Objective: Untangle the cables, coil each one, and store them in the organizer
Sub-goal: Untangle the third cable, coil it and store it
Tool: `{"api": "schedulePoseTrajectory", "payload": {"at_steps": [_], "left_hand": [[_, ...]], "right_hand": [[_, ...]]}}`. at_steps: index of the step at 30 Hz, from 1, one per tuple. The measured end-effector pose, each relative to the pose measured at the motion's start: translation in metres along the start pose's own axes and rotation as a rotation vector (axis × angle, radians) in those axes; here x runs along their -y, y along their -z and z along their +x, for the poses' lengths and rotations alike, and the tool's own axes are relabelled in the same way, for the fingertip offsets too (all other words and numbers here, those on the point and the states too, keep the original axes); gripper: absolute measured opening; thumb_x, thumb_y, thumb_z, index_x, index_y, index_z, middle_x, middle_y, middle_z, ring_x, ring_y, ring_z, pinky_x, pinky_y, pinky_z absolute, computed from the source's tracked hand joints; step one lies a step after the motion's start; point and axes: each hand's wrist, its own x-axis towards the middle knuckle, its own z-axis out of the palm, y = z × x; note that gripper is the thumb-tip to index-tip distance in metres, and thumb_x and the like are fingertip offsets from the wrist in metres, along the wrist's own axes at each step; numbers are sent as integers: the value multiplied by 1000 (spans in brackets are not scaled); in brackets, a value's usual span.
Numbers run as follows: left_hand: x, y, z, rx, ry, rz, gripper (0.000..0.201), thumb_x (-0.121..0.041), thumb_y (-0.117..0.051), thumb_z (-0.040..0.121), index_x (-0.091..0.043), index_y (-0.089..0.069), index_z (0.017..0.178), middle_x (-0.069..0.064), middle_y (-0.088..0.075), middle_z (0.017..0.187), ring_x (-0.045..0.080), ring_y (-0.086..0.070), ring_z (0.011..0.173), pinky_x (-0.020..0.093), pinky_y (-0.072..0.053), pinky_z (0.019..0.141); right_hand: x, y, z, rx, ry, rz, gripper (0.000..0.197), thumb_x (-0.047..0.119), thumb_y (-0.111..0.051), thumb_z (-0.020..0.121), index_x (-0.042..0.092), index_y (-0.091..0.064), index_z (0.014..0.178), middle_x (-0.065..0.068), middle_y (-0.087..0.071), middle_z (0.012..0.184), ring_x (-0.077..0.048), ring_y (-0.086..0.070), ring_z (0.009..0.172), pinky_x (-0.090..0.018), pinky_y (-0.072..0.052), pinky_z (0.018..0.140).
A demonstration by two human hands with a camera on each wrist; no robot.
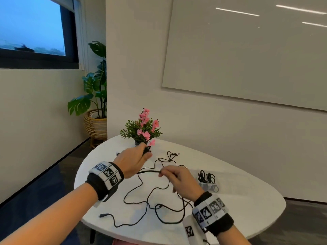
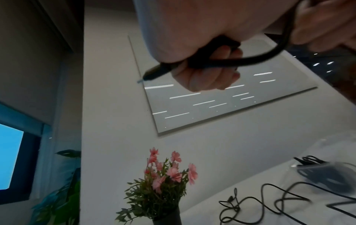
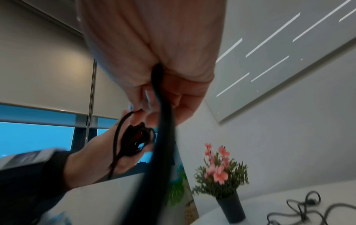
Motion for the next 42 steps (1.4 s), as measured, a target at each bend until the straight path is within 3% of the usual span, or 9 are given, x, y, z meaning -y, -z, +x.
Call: {"api": "schedulePoseTrajectory", "payload": {"at_steps": [4, 8, 12, 18, 26, 30, 32, 35, 42], "left_hand": [[-17, -8, -10, 270, -98, -3, 104, -89, -39, 59, -27, -21, 141, -1, -68, 97, 17, -63, 90, 30, -49, 79], [-25, -14, -9, 314, 1, -279, 48, -64, -63, 71, -22, -62, 95, -1, -66, 82, 9, -60, 73, 25, -50, 71], [-24, -5, -9, 206, 73, -807, 21, -32, -59, 88, -17, -60, 73, -6, -57, 57, 2, -53, 53, 17, -46, 61], [-33, -11, -8, 68, 244, -1392, 35, -35, -43, 92, -5, -58, 100, -1, -66, 118, 17, -64, 109, 41, -52, 93], [-41, -10, 2, -112, 360, -1688, 55, -43, -24, 99, -3, -46, 129, 9, -65, 121, 20, -64, 110, 39, -53, 87], [-45, -4, 10, -316, 453, -1686, 37, -41, -35, 98, -10, -54, 96, 7, -66, 86, 24, -71, 88, 51, -51, 84], [-44, 2, 14, -460, 492, -1629, 31, -37, -40, 98, -15, -55, 82, 0, -62, 70, 14, -65, 63, 40, -58, 64], [-44, 5, 20, -566, 498, -1458, 28, -31, -43, 98, -18, -54, 77, -1, -57, 69, 6, -45, 45, 24, -35, 44], [-2, -3, 34, -566, 366, -630, 44, -47, -42, 93, -6, -56, 101, 3, -58, 80, 31, -61, 81, 32, -45, 69]], "right_hand": [[4, 19, 12, -151, 78, -7, 18, 18, -57, 93, 10, -73, 94, 21, -64, 77, 6, -58, 64, -4, -40, 54], [-2, 23, 18, -233, 65, 101, 11, 17, -64, 88, 13, -74, 89, 16, -66, 74, -4, -56, 61, -14, -45, 50], [-8, 27, 18, -360, -97, 400, 7, 11, -66, 85, 10, -72, 82, -9, -58, 68, -17, -48, 57, -24, -47, 41], [-8, -1, 22, -310, -132, 435, 17, 17, -52, 95, 19, -66, 86, 7, -40, 50, -10, -36, 42, -23, -40, 36], [-11, -44, 22, -282, -102, 277, 19, 24, -38, 100, 17, -54, 94, 5, -40, 59, -4, -35, 44, -15, -31, 43], [-13, -50, 16, -90, -126, 121, 27, 34, -35, 100, 31, -62, 99, 9, -43, 59, -1, -44, 54, -19, -38, 61], [-12, -52, 8, 41, -126, 48, 30, 39, -33, 100, 32, -63, 99, 10, -42, 60, -1, -43, 55, -20, -38, 61], [-7, -50, 1, 145, -194, 173, 29, 39, -39, 98, 21, -62, 102, 9, -38, 56, -2, -35, 49, -18, -34, 49], [-2, -26, -13, 148, -304, 269, 18, 26, -49, 96, 12, -59, 98, 7, -43, 65, -2, -41, 46, -15, -35, 43]]}}
